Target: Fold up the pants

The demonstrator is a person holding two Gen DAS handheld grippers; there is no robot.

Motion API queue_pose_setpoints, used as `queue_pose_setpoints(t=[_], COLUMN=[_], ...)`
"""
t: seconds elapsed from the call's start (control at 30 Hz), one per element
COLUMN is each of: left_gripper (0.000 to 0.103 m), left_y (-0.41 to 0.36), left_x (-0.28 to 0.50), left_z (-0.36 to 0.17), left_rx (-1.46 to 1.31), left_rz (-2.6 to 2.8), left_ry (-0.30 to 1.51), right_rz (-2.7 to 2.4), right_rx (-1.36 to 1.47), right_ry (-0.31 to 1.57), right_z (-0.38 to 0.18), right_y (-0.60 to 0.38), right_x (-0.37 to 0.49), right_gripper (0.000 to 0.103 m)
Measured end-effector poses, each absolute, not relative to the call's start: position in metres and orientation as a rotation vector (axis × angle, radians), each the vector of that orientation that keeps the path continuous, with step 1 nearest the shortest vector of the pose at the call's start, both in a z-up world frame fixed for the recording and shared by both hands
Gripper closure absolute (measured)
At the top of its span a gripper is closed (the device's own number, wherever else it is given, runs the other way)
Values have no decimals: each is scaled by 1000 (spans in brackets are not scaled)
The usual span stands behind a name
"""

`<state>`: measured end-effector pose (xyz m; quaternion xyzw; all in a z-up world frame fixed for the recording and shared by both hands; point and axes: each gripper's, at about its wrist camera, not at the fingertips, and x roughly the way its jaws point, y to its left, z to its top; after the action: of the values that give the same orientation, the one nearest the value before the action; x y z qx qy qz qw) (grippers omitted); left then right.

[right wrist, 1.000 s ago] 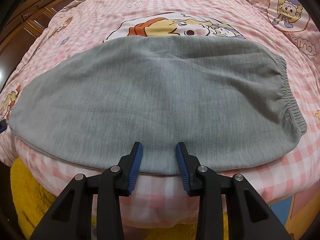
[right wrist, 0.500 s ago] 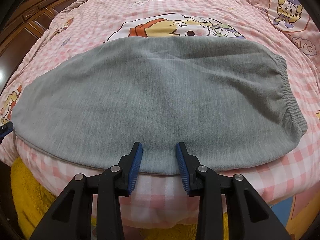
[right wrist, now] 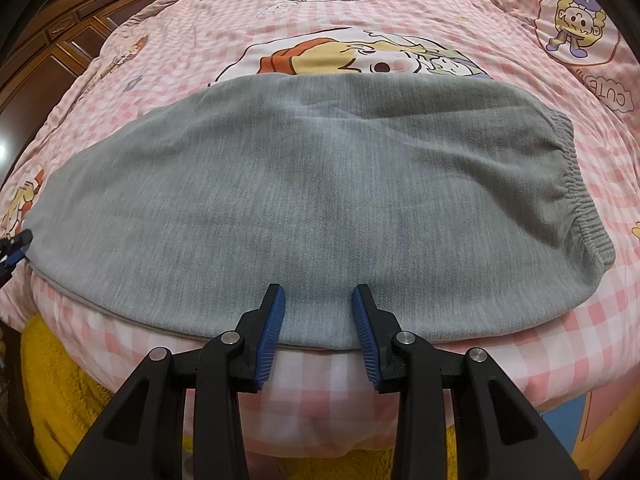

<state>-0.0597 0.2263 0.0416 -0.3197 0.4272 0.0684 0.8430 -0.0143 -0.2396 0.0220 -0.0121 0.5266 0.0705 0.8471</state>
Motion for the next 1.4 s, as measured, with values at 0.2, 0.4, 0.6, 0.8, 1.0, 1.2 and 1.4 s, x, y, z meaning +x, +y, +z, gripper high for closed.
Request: queue_pose_setpoints(t=[0.2, 0.4, 0.6, 0.8, 1.0, 1.2, 1.4], left_gripper=[72, 72, 99, 100, 96, 80, 58], left_y=[243, 259, 258, 250, 256, 231, 173], left_x=[-75, -68, -75, -69, -77, -85, -50], left_z=[53, 40, 52, 50, 44, 96, 102], left_rx=[-690, -751, -698, -477, -477, -322, -265], left_rz=[265, 254, 274, 360, 409, 399, 162], left_ry=[795, 836, 861, 925, 957, 858, 865], right_rz=[151, 148, 160, 206, 192, 228, 219], right_rx=[-27, -30, -10, 57, 6, -11, -83], right_ry=[1108, 1106, 1125, 1125, 1147, 1102, 1109], right_z=[23, 23, 29, 36, 31, 46, 31], right_y=[-238, -238, -240, -240, -235, -215, -185], right_x=[-15, -15, -15, -18, -17, -1, 18], right_gripper=[67, 66, 66, 66, 66, 66, 66])
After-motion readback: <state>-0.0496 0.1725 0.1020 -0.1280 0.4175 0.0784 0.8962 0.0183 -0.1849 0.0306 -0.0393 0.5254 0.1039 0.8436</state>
